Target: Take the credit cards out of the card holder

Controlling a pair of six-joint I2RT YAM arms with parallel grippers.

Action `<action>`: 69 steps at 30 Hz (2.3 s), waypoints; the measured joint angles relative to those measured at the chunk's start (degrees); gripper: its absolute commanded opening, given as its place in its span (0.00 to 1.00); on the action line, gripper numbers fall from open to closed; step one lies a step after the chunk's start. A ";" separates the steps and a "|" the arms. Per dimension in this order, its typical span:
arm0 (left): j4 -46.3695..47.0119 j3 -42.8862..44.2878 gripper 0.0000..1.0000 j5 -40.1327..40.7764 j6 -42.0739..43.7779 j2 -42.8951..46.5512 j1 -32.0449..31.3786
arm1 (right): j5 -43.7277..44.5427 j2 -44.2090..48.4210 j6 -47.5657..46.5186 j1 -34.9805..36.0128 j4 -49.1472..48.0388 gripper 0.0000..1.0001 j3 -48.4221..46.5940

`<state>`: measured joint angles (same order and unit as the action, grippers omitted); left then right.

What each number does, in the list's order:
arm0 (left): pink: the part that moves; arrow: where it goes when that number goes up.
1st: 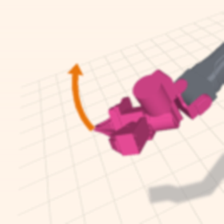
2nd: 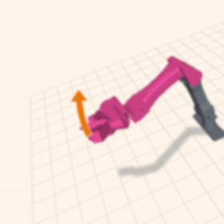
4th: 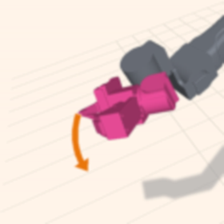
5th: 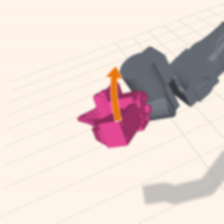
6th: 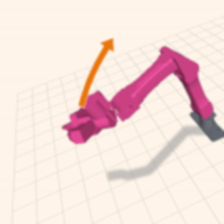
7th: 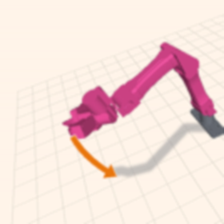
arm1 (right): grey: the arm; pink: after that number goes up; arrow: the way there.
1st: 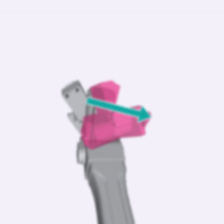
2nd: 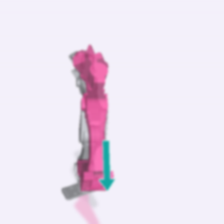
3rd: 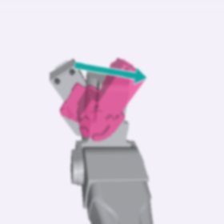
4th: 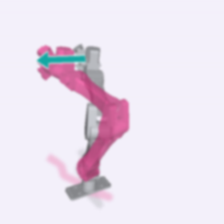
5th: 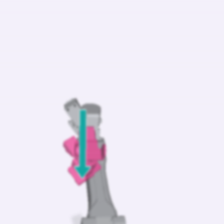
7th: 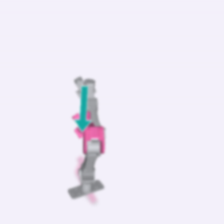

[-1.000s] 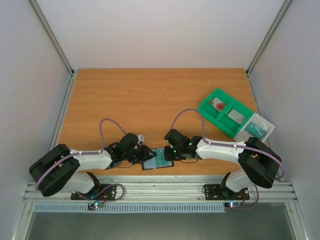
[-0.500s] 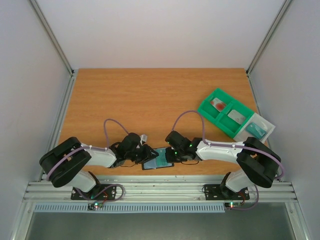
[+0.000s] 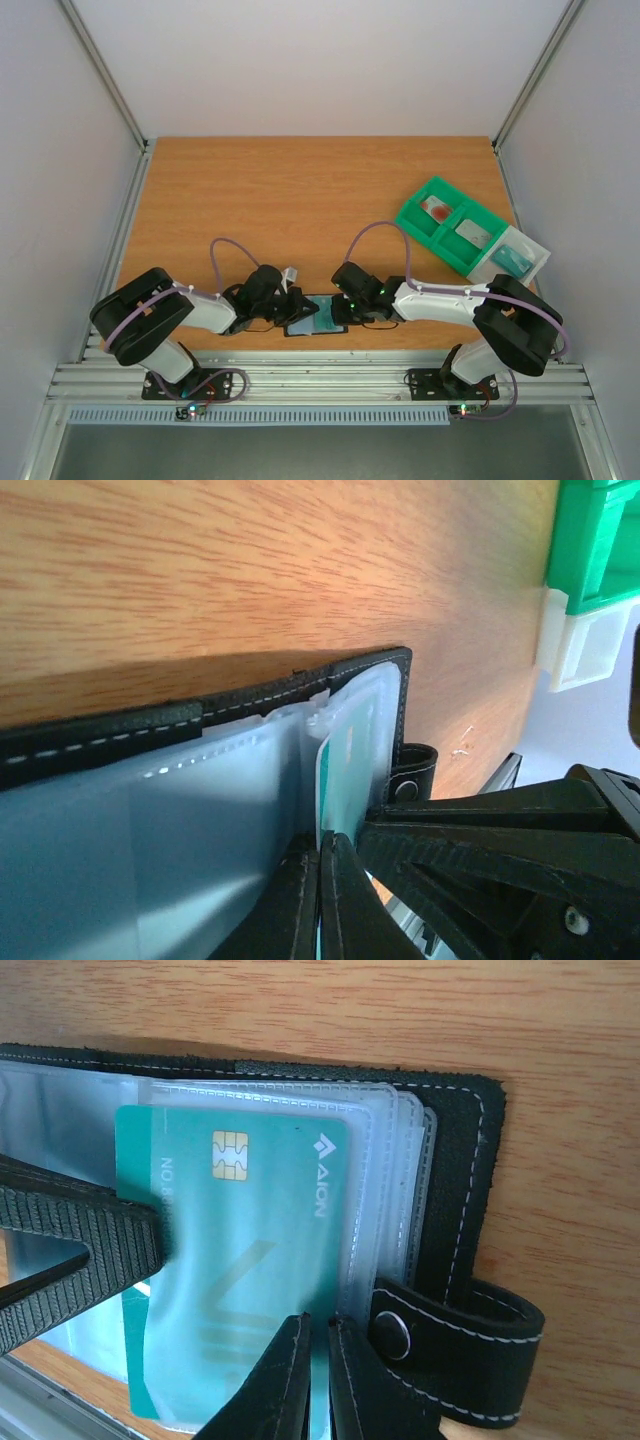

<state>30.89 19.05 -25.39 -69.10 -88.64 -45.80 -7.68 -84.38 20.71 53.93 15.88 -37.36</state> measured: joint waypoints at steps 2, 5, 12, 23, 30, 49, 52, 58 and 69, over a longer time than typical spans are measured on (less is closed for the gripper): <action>0.70 -0.02 0.00 -0.04 -0.04 0.00 0.02 | 0.00 0.00 0.02 -0.04 0.00 0.07 0.00; 1.01 -0.26 0.07 0.02 -0.17 0.11 0.02 | 0.07 0.00 0.02 -0.04 0.00 0.07 0.00; 1.09 -1.29 0.07 0.31 -0.74 0.22 -0.02 | 0.22 0.00 0.04 -0.04 -0.07 0.07 0.02; 1.55 -2.25 0.06 0.55 -0.74 2.62 -0.02 | 0.42 0.00 0.09 -0.04 -0.04 0.07 0.02; 1.62 -2.36 0.00 0.44 -0.28 2.75 -0.04 | 0.61 0.00 0.09 -0.04 -0.04 0.06 0.02; -7.89 -3.19 0.00 3.21 2.47 11.26 -0.02 | 0.83 0.07 0.28 -0.04 -0.02 0.06 0.07; -10.25 -3.17 0.00 3.76 3.43 12.92 -0.02 | 0.83 0.07 0.31 -0.04 -0.02 0.06 0.09; -15.10 -3.06 0.00 5.20 4.52 16.33 -0.02 | 0.87 0.11 0.31 -0.04 0.00 0.06 0.09; -30.51 -1.68 0.00 11.85 6.58 29.70 0.09 | 0.79 0.57 0.28 -0.04 0.17 0.11 0.09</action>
<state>0.38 17.37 -13.54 -62.52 -58.94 -45.71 -6.90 -83.81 20.99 53.89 16.05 -37.28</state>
